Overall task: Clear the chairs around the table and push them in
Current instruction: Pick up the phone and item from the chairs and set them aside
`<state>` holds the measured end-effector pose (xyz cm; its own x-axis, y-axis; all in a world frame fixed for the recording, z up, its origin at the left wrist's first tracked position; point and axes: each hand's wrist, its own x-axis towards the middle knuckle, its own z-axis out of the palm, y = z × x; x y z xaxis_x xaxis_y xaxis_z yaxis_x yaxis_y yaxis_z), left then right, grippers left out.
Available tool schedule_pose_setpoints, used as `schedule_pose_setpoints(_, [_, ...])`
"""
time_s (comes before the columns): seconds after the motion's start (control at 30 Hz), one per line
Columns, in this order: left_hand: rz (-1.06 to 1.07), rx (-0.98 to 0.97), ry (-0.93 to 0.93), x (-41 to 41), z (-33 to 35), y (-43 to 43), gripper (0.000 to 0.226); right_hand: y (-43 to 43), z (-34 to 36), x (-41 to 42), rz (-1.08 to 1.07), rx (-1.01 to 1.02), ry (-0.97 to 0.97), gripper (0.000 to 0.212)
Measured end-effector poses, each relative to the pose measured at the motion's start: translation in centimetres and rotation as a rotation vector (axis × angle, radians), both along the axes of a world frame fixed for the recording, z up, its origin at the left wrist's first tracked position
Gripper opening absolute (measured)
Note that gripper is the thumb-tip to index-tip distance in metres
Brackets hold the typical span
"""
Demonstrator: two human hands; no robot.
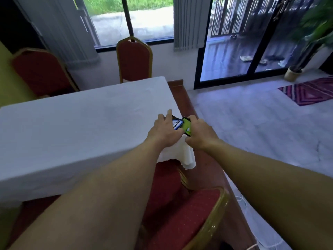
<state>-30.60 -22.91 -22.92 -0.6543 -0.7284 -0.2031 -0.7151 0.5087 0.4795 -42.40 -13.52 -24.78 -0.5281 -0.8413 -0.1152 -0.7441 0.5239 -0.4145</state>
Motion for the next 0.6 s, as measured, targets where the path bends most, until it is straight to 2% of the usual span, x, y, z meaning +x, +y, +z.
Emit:
schedule_pose_setpoints(0.13, [0.027, 0.044, 0.029, -6.1, -0.3, 3.7, 0.096, 3.1, 0.3, -6.5, 0.006, 0.012, 0.008, 0.064])
schedule_pose_setpoints(0.33, [0.094, 0.096, 0.127, -14.5, -0.6, 7.9, 0.101, 6.3, 0.4, -15.0, 0.016, 0.019, 0.021, 0.056])
schedule_pose_setpoints(0.6, [0.125, 0.084, 0.100, -20.4, -1.7, 8.0, 0.095, 6.3, -0.2, -21.9, 0.039, 0.070, -0.003, 0.059])
